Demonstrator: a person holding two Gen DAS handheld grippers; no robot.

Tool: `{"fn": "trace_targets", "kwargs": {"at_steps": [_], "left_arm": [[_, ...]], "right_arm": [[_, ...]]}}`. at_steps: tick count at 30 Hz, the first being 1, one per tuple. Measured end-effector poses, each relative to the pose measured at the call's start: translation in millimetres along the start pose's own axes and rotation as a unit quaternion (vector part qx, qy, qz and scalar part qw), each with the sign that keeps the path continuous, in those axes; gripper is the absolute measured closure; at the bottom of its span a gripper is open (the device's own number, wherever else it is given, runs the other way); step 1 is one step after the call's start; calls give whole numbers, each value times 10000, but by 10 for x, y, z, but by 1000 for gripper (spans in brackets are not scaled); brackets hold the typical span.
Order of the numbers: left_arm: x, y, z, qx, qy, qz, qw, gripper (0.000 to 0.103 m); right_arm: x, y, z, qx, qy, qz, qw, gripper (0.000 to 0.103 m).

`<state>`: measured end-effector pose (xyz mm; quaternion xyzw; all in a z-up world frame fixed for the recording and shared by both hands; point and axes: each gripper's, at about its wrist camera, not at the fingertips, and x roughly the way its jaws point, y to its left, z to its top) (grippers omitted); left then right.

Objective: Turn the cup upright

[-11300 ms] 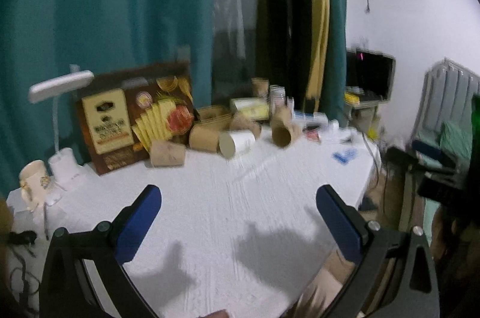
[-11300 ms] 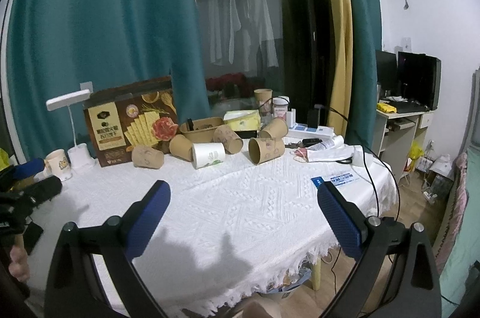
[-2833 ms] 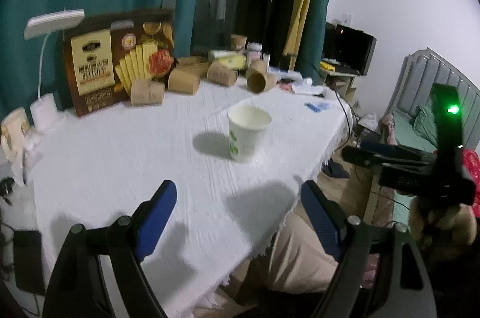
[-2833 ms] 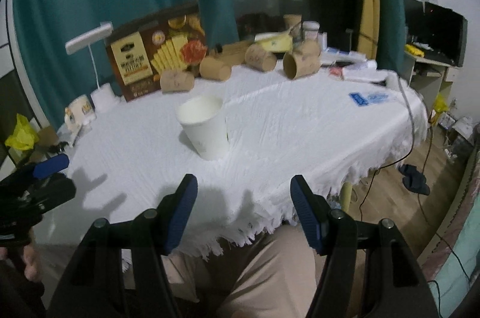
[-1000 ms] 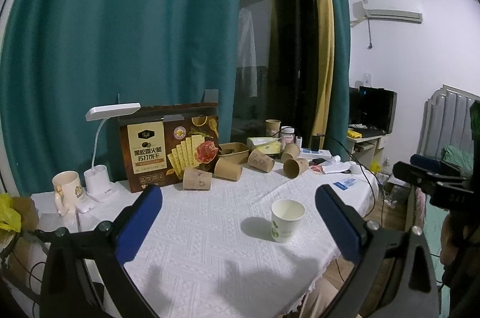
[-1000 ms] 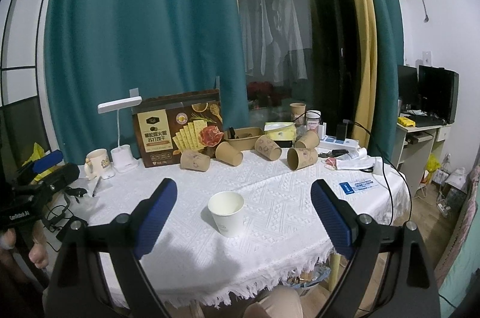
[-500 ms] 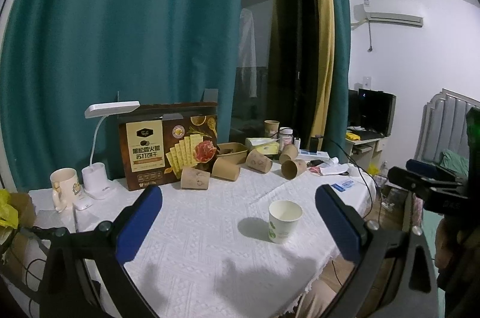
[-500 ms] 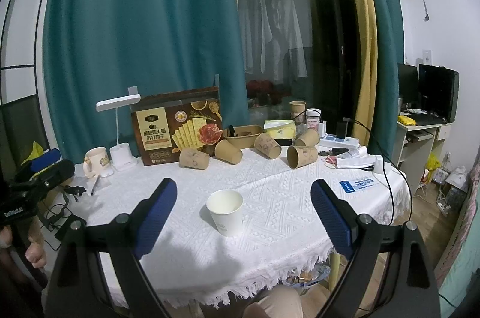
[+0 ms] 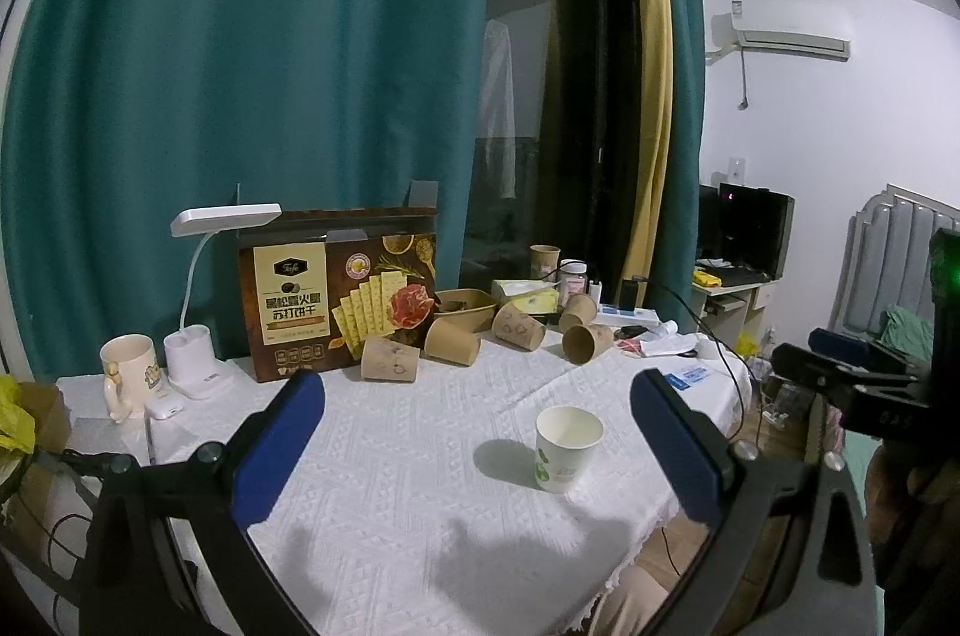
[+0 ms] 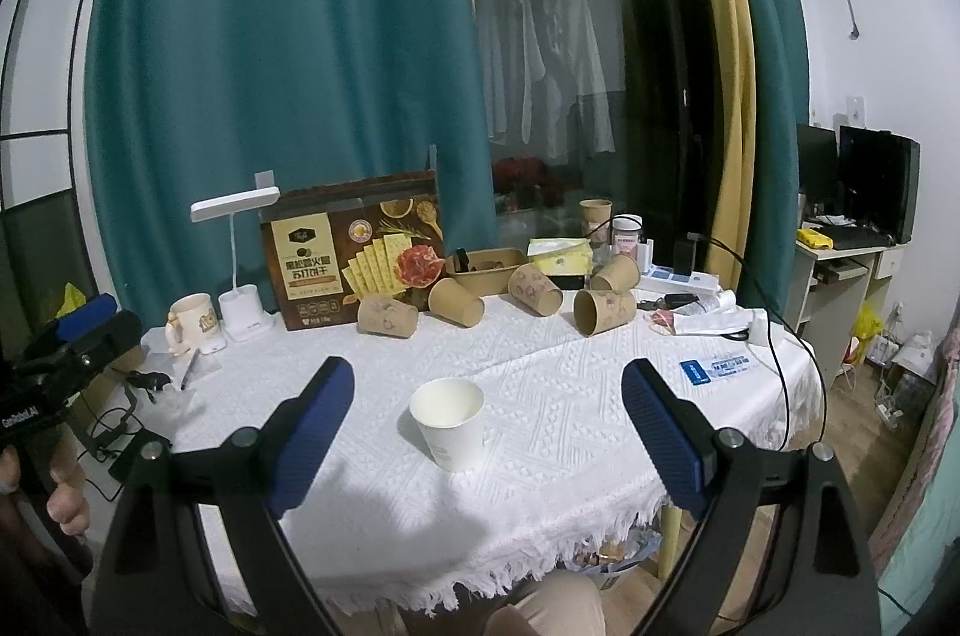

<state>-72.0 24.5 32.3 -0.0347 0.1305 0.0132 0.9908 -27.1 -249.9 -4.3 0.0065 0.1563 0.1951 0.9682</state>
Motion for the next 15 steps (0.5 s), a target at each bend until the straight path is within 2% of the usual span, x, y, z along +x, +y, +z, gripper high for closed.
{"fn": "trace_targets", "kwargs": {"at_steps": [15], "left_arm": [[-7, -11, 15, -92, 30, 11, 10000, 1]], "right_arm": [[11, 9, 7, 12, -3, -9, 10000, 14]]}}
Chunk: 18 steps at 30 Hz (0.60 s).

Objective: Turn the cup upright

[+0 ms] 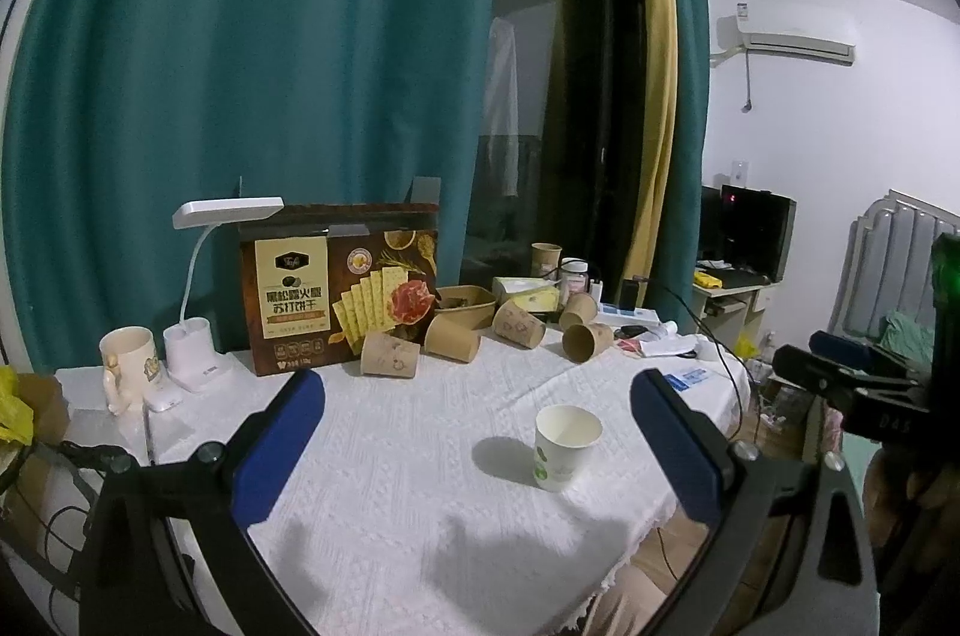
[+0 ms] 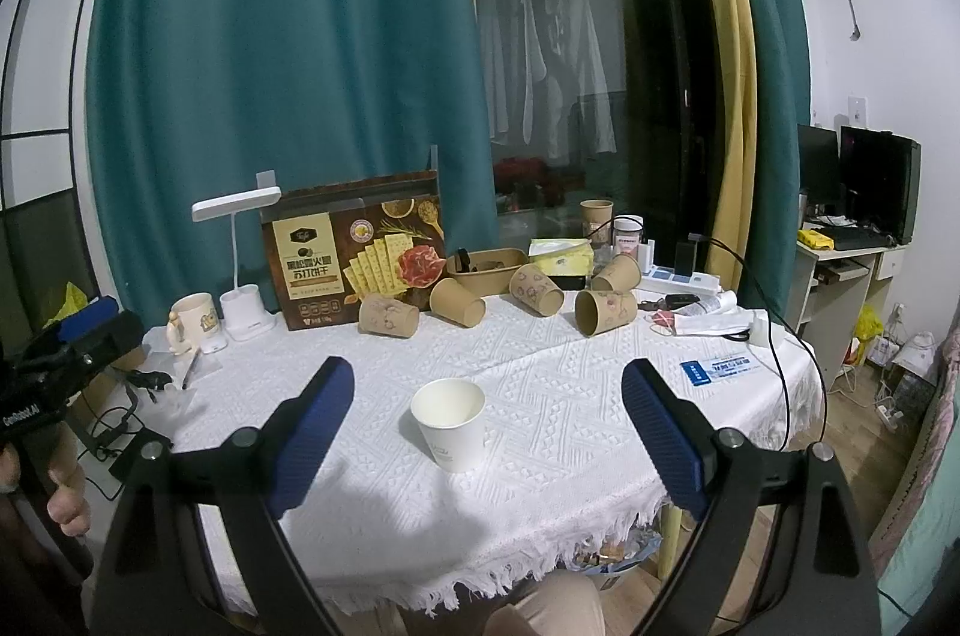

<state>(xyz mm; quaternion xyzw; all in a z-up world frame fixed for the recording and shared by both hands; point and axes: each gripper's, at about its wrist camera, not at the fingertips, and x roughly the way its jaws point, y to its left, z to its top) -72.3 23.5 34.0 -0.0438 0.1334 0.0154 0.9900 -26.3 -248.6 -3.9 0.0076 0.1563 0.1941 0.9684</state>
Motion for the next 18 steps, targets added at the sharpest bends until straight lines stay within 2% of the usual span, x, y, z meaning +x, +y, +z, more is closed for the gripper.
{"fn": "trace_targets", "kwargs": {"at_steps": [18], "left_arm": [[31, -14, 4, 4, -24, -63, 10000, 1]], "right_arm": [[1, 4, 5, 6, 24, 7, 10000, 14]]}}
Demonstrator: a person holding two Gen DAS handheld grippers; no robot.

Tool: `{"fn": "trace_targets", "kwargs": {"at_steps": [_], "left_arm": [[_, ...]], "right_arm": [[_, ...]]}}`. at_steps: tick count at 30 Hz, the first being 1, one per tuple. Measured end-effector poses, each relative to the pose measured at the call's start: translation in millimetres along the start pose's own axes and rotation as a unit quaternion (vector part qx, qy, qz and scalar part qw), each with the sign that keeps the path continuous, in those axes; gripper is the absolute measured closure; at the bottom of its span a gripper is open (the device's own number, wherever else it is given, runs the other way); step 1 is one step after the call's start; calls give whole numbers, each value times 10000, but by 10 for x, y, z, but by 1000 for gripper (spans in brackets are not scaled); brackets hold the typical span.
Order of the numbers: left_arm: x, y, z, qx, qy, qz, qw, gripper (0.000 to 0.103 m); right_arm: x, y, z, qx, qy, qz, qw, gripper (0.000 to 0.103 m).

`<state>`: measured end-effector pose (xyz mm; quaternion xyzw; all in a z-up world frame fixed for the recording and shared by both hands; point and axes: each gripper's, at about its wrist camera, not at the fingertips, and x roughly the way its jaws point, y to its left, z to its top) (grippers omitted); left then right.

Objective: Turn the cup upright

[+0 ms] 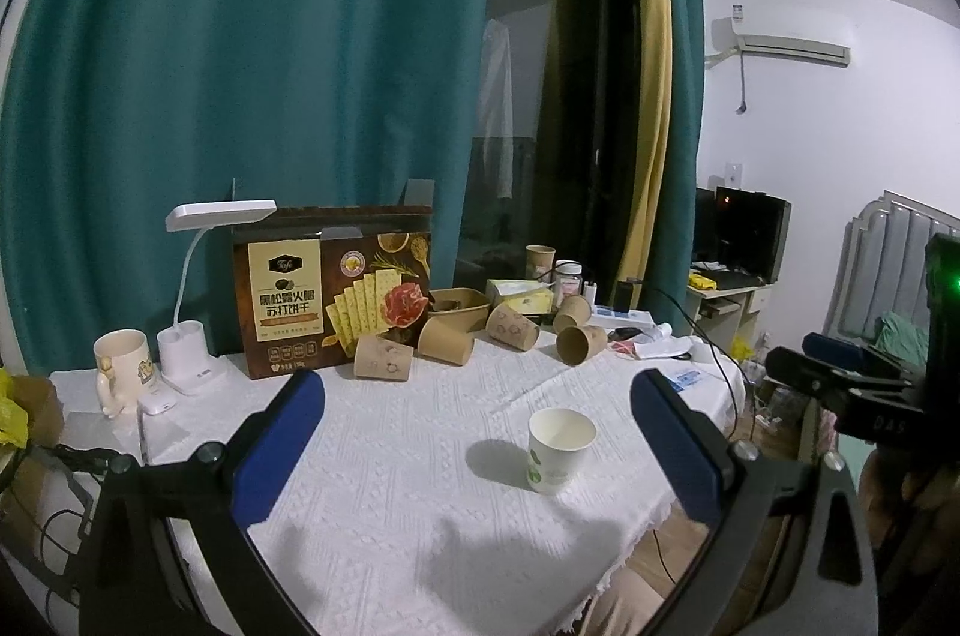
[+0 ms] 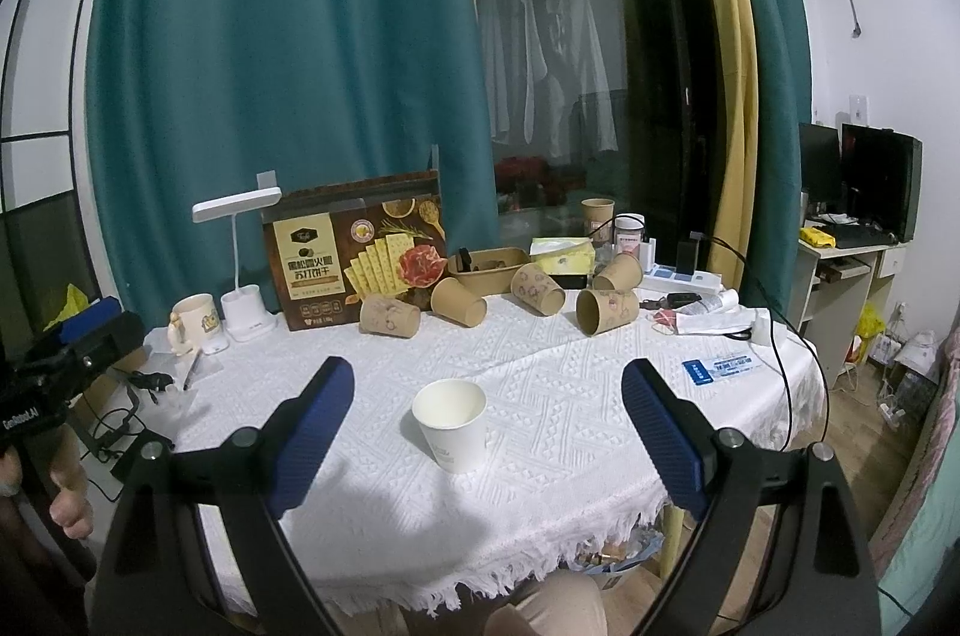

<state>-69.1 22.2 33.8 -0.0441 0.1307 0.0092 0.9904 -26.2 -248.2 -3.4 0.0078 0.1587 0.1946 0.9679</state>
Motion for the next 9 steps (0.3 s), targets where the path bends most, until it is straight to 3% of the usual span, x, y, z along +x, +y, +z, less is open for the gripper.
{"fn": "trace_targets", "kwargs": {"at_steps": [9], "left_arm": [[80, -8, -21, 59, 107, -22, 9999, 1]], "right_arm": [[103, 16, -37, -11, 127, -4, 9999, 14]]}}
